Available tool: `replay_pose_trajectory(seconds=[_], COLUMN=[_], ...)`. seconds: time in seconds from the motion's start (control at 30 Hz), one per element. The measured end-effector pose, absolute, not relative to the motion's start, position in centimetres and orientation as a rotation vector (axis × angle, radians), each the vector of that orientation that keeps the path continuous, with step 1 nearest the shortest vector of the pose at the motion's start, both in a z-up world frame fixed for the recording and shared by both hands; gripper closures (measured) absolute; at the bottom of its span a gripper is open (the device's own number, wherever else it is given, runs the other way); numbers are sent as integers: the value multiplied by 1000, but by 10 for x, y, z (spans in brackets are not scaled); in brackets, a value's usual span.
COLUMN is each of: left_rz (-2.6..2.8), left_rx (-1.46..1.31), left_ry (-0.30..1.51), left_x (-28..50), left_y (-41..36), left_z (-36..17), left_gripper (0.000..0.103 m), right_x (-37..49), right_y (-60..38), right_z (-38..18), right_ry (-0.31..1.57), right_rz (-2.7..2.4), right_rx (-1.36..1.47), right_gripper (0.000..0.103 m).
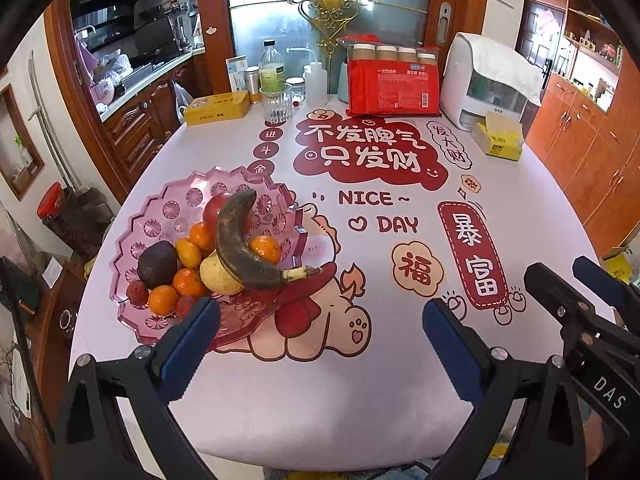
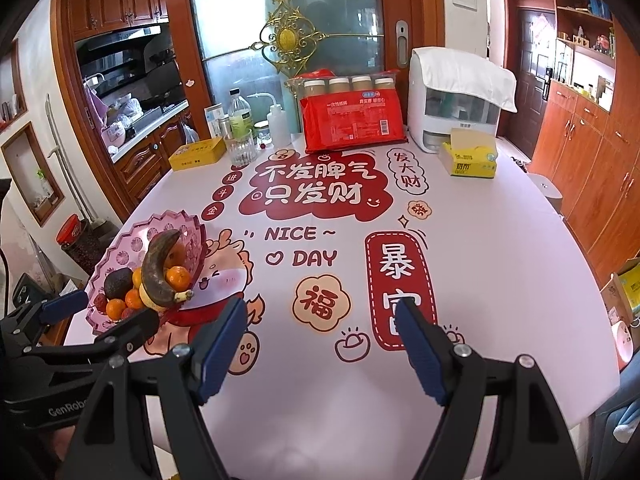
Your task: Organize fruits
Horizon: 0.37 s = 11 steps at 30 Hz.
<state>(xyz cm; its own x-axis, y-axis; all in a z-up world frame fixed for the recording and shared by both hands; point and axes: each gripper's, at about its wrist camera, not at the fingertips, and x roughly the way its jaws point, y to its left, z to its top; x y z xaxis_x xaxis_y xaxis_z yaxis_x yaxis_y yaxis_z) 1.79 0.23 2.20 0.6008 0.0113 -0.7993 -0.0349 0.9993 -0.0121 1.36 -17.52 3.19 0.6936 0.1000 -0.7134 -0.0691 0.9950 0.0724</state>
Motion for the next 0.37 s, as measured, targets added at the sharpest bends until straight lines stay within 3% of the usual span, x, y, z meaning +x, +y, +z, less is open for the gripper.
replay_pose_trajectory(seconds=[0.37], left_rz=[26], left_rx=[-27], left_ry=[927], left_x=[18], left_y=[4], left_z=[23], left_gripper=[2], right_x=[15], right_y=[-178], right_z=[27], right_ry=[810], right_rz=[96], right_rx=[53], right_gripper=[26])
